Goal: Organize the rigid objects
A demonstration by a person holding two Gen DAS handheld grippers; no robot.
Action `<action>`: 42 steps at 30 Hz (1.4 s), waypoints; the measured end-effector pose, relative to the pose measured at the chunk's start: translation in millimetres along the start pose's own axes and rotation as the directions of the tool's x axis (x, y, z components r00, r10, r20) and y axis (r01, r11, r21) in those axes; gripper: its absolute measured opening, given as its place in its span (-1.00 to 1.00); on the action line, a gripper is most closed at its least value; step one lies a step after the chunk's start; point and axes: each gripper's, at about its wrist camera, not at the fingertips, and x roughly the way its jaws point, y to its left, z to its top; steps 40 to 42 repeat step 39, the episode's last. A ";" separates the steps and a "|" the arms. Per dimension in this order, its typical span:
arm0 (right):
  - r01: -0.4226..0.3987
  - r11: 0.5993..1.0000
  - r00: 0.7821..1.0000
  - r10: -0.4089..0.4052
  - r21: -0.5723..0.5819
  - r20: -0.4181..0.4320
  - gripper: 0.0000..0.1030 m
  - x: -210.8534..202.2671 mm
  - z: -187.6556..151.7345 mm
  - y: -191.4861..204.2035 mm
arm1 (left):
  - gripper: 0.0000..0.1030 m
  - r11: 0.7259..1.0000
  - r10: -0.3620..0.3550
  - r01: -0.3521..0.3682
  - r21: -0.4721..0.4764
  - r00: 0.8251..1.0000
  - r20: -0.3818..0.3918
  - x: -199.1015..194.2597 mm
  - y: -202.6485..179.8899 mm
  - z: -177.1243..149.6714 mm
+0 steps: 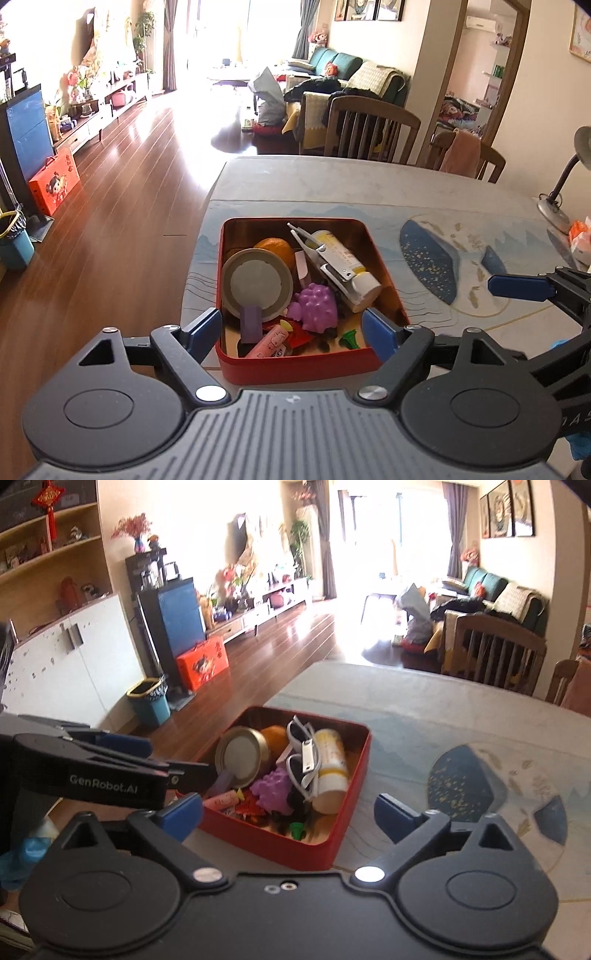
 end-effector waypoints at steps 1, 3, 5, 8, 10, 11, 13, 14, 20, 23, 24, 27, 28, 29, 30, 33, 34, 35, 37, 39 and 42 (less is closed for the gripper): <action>0.005 1.000 1.000 -0.005 0.005 0.009 0.99 -3.3 -0.3 0.0 | 0.67 1.000 0.001 -0.001 -0.001 1.000 0.003 -3.0 0.2 -0.7; 0.012 1.000 1.000 -0.013 0.023 0.025 0.99 -8.0 -0.6 -0.7 | 0.77 1.000 0.002 -0.002 -0.002 1.000 0.015 -8.8 0.4 -2.7; 0.015 0.999 0.999 -0.017 0.046 0.038 0.99 -11.6 -0.5 -1.7 | 0.81 1.000 0.002 -0.002 -0.008 1.000 0.023 -15.0 0.7 -4.7; 0.016 0.997 0.998 -0.021 0.080 0.066 0.99 -15.9 -1.1 -4.8 | 0.98 1.000 -0.011 0.011 -0.026 0.999 0.035 -24.0 1.4 -7.2; 0.018 0.995 0.996 -0.026 0.095 0.084 0.99 -18.3 -3.1 -6.1 | 0.98 1.000 -0.002 0.003 -0.024 0.999 0.050 -29.9 0.9 -8.9; 0.021 0.994 0.995 -0.030 0.103 0.092 0.99 -20.4 -4.5 -6.4 | 0.98 1.000 0.000 0.001 -0.024 0.999 0.053 -32.8 0.6 -9.7; 0.027 0.993 0.993 -0.040 0.112 0.115 0.99 -24.7 -7.2 -6.9 | 0.98 1.000 0.009 -0.008 -0.025 0.998 0.060 -38.4 -0.2 -11.6; 0.032 0.993 0.991 -0.047 0.115 0.124 0.99 -27.7 -9.9 -6.5 | 0.98 1.000 0.012 -0.011 -0.025 0.998 0.062 -40.4 -0.1 -12.7; 0.041 0.992 0.988 -0.058 0.121 0.141 0.99 -37.8 -15.0 -3.9 | 0.98 0.998 0.028 -0.025 -0.049 0.998 0.052 -47.9 -0.5 -18.4; 0.057 0.992 0.987 -0.073 0.115 0.141 0.99 -39.5 -15.6 -2.5 | 0.98 0.998 0.044 -0.041 -0.052 0.997 0.061 -51.7 -3.1 -20.2; 0.061 0.992 0.987 -0.077 0.114 0.141 0.99 -39.7 -16.2 -1.8 | 0.98 0.998 0.045 -0.042 -0.052 0.997 0.065 -52.9 -4.2 -20.7; 0.072 0.991 0.987 -0.088 0.117 0.134 0.99 -40.7 -18.0 -3.0 | 0.98 0.998 0.054 -0.051 -0.045 0.996 0.076 -55.8 -9.4 -22.7; 0.072 0.990 0.988 -0.087 0.120 0.131 1.00 -41.0 -19.8 -3.1 | 0.98 0.998 0.053 -0.050 -0.044 0.996 0.078 -56.3 -10.7 -23.0; 0.078 0.989 0.987 -0.094 0.125 0.129 1.00 -41.3 -20.5 -3.6 | 0.98 0.998 0.054 -0.051 -0.044 0.995 0.078 -56.4 -12.0 -23.2; 0.082 0.988 0.987 -0.098 0.128 0.127 0.99 -41.4 -20.9 -4.1 | 0.98 0.998 0.054 -0.050 -0.044 0.996 0.078 -56.3 -11.9 -23.2; 0.082 0.988 0.987 -0.099 0.129 0.126 0.99 -42.3 -22.1 -5.2 | 0.98 0.998 0.054 -0.050 -0.045 0.996 0.075 -56.1 -12.8 -23.6; 0.083 0.988 0.987 -0.100 0.129 0.126 0.99 -42.9 -22.3 -5.7 | 0.98 0.998 0.053 -0.050 -0.047 0.996 0.073 -56.0 -14.0 -24.1; 0.083 0.988 0.987 -0.100 0.130 0.127 1.00 -43.3 -22.5 -6.6 | 0.98 0.998 0.055 -0.052 -0.047 0.996 0.073 -56.0 -15.2 -24.4; 0.085 0.988 0.987 -0.101 0.129 0.124 1.00 -43.9 -22.6 -6.2 | 0.98 0.997 0.064 -0.061 -0.049 0.995 0.073 -55.9 -17.8 -24.8; 0.087 0.988 0.987 -0.103 0.129 0.121 1.00 -44.9 -24.6 -8.8 | 0.98 0.997 0.056 -0.052 -0.051 0.996 0.073 -56.7 -18.9 -23.8; 0.087 0.988 0.987 -0.103 0.129 0.121 1.00 -44.9 -24.6 -8.8 | 0.98 0.997 0.056 -0.052 -0.051 0.996 0.073 -56.7 -18.9 -23.8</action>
